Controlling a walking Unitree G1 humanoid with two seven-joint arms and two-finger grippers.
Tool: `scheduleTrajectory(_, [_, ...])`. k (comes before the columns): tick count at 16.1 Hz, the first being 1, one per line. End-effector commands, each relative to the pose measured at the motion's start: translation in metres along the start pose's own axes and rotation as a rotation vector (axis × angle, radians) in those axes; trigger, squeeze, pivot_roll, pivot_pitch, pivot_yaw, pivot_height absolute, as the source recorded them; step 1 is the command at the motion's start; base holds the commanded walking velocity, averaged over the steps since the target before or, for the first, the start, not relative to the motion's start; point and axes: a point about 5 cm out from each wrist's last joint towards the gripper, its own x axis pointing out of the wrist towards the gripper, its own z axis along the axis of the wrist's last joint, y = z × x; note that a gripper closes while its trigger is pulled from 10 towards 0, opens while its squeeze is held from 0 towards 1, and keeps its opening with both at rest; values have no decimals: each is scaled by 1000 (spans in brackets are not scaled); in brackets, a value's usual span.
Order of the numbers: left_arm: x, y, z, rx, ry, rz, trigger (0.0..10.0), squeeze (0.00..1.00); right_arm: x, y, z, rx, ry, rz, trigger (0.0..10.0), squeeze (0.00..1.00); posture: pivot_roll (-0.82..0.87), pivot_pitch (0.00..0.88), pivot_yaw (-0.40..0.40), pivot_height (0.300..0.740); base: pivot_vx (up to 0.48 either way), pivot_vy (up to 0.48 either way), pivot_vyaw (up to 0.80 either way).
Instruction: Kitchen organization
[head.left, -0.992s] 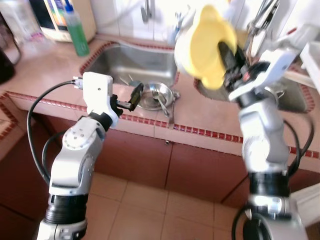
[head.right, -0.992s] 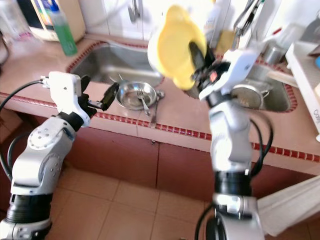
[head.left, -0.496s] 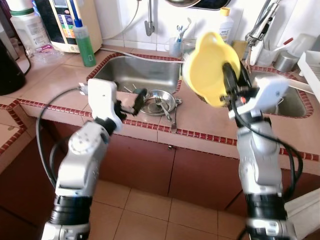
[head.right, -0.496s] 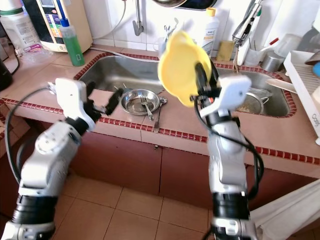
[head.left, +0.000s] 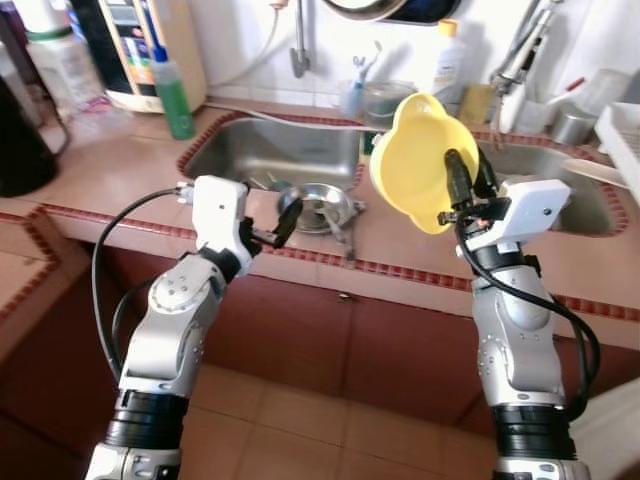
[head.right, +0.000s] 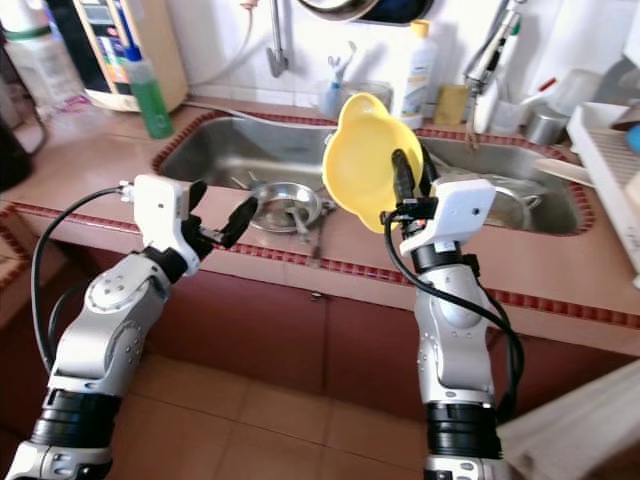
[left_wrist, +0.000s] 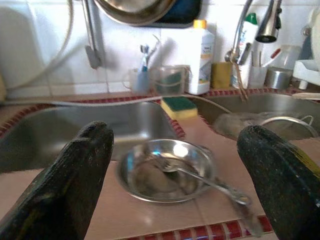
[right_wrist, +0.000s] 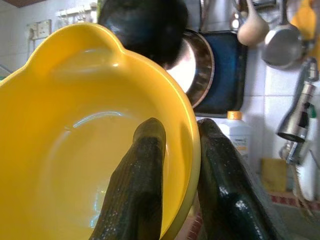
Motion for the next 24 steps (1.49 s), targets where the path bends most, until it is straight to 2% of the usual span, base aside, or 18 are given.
scheduleTrajectory(1, [-1,5,0,13,0,0,10000,0,5,9,10,-2,-55,26,10000,0,-123,0,50,740,0,401,0])
scheduleTrajectory(9, [0,0,-2,16,3,-25,10000,0,0,9,8,-7,-44,23,10000,0,-137,0,53,740,0,405,0])
scheduleTrajectory(24, [-2,-1,-3,63,18,-70,10000,0,-3,10,6,-18,-28,19,10000,0,-135,0,55,740,0,0,0])
